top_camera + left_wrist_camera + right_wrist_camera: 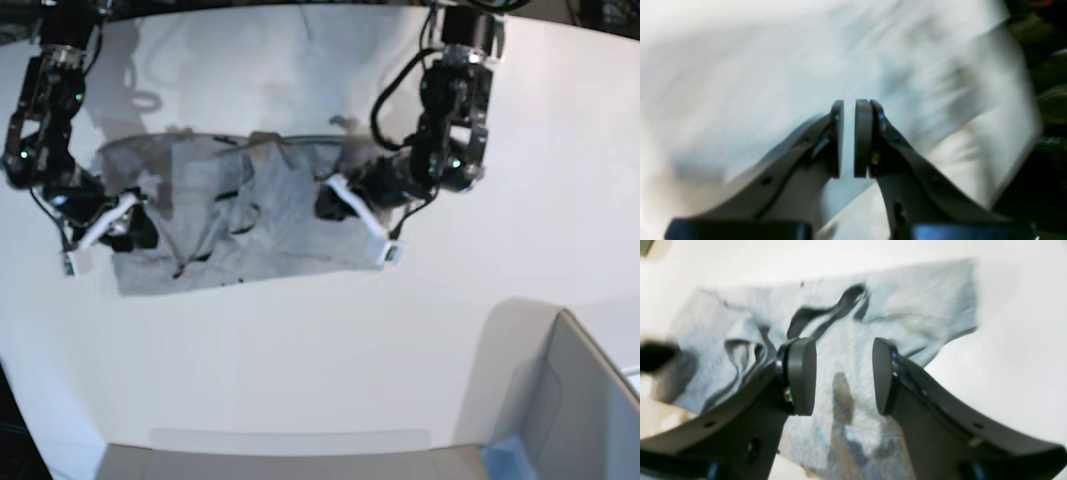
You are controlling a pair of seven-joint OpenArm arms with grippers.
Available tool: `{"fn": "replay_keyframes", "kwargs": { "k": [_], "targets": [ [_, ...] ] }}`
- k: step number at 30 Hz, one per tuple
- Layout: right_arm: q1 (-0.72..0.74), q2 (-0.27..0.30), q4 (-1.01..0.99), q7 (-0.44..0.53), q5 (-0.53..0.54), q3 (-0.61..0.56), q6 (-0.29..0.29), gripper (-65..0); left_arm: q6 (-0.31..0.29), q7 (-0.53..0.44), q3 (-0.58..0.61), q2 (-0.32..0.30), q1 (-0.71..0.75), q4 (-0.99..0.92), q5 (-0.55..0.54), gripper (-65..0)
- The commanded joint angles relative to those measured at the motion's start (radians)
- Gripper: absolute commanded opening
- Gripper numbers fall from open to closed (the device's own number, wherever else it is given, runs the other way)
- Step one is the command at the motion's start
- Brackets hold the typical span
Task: Layout the t-shirt on the table in an organized manner, then fold the t-shirt properly
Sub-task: 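Lower the folded end onto the shirt and adjust both grippers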
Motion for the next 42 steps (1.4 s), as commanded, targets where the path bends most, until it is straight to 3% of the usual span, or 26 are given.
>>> {"fn": "replay_keyframes", "kwargs": {
  "k": [1,3,8,11,13,16,22,30,35,42],
  "targets": [
    [0.021,0.013,0.026,0.021,0.042,0.031,0.009,-37.6,-0.012,-0.026,-0.024,0.001,-0.020,0.022,-0.026,-60.4],
    [0.023,0.017,0.024,0.020,0.105,0.062,0.029,-37.6,-0.012,-0.017,-0.063,-0.011,0.002,0.001,-0.024,-60.5],
    [0.049,0.042,-0.065,-0.016,0.320,0.122,0.180,-37.3,-0.012,-0.018,-0.086,-0.033,0.006,-0.100,-0.024,-60.6],
    [0.098,0.054,-0.247,-0.100,0.473,0.228,0.206,-37.3,-0.012,-0.022,-0.087,-0.033,0.010,-0.113,-0.024,-60.6],
    [0.138,0.086,-0.388,-0.172,0.519,0.286,0.212,-37.3,-0.012,-0.022,-0.086,-0.028,0.011,-0.113,-0.024,-60.6],
    [0.153,0.126,-0.480,-0.200,0.515,0.289,0.212,-37.2,-0.012,-0.023,-0.084,-0.027,0.011,-0.113,-0.024,-60.6],
    [0.159,0.145,-0.482,-0.197,0.420,0.238,0.212,-37.2,-0.012,-0.026,-0.084,-0.025,0.008,-0.113,-0.026,-60.5],
    [0.208,0.065,-0.536,-0.157,0.219,0.194,0.212,-37.2,-0.012,-0.026,-0.084,-0.025,0.011,-0.113,-0.029,-60.5],
    [0.208,0.053,-0.542,-0.125,0.212,0.112,0.209,-37.2,-0.012,-0.026,-0.084,-0.025,0.011,-0.113,-0.029,-60.5],
    [0.202,0.040,-0.617,-0.088,0.206,0.117,0.204,-37.2,-0.012,-0.026,-0.084,-0.011,0.013,-0.113,-0.029,-60.5]
  ]
}}
